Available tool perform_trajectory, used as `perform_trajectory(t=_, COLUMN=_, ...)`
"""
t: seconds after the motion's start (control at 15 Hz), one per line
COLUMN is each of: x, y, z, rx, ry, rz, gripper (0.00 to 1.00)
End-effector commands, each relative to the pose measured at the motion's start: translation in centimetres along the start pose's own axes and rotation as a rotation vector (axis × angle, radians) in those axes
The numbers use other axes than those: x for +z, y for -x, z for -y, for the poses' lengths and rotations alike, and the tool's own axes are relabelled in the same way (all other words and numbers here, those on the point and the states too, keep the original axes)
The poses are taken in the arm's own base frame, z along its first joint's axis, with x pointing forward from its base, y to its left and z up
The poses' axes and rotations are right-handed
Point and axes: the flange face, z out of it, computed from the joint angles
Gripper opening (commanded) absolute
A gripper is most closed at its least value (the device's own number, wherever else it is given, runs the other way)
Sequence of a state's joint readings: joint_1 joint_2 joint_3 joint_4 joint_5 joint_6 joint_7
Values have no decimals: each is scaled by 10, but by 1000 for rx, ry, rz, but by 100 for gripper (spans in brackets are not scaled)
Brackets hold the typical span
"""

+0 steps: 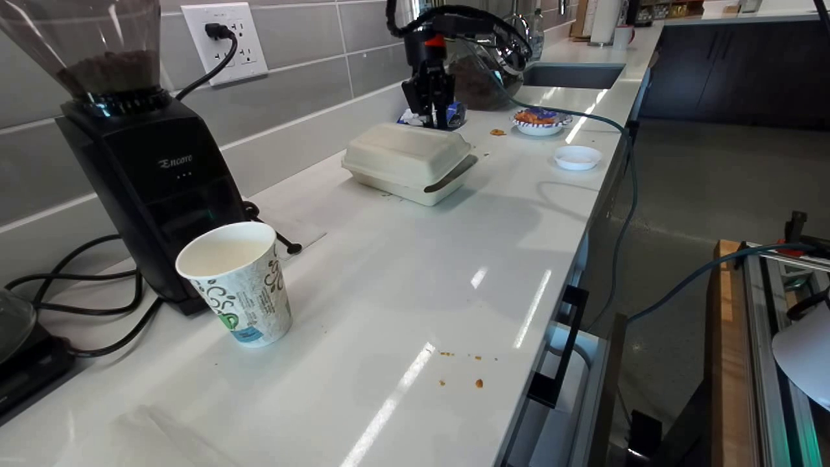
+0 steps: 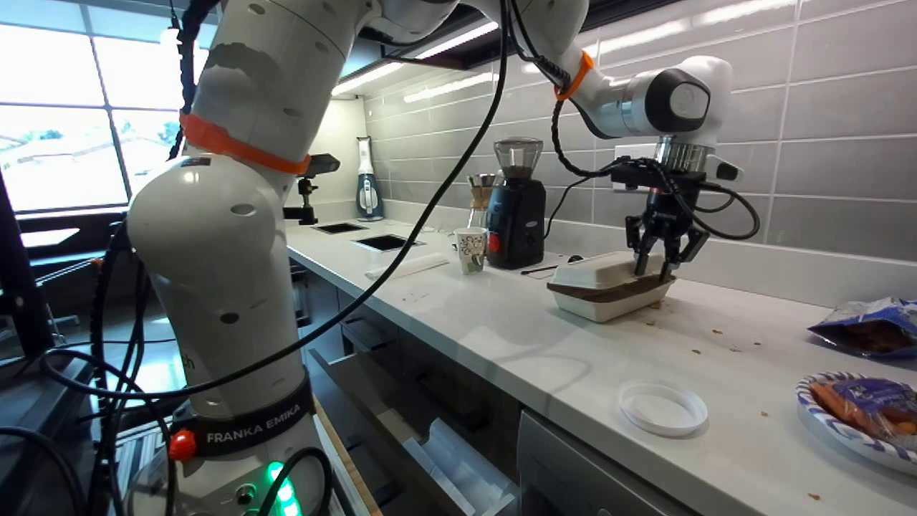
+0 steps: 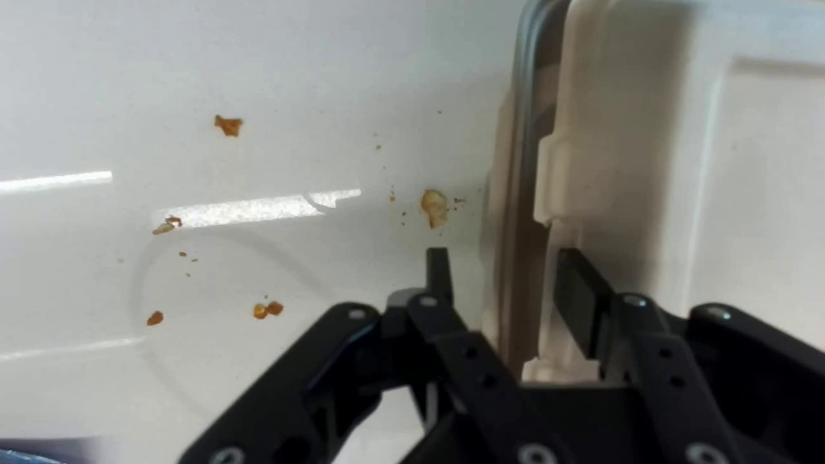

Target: Close the food pack.

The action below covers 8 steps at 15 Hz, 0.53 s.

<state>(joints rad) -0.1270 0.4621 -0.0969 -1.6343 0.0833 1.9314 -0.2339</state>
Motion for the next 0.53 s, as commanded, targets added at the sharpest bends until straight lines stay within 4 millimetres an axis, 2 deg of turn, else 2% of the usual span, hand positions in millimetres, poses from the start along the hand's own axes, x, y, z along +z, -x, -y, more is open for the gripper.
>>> perform_trajectory(t=0.0, x=4, y=9, z=6, rx=18, ry=44, rz=-15, gripper=80)
perform_trajectory(t=0.2, x=15, y=14, z=8, rx=52, ry=59, rz=-7, gripper=99)
perform_trajectory(t=0.47, x=38, y=25, z=8, rx=95, ry=74, rz=12, gripper=100)
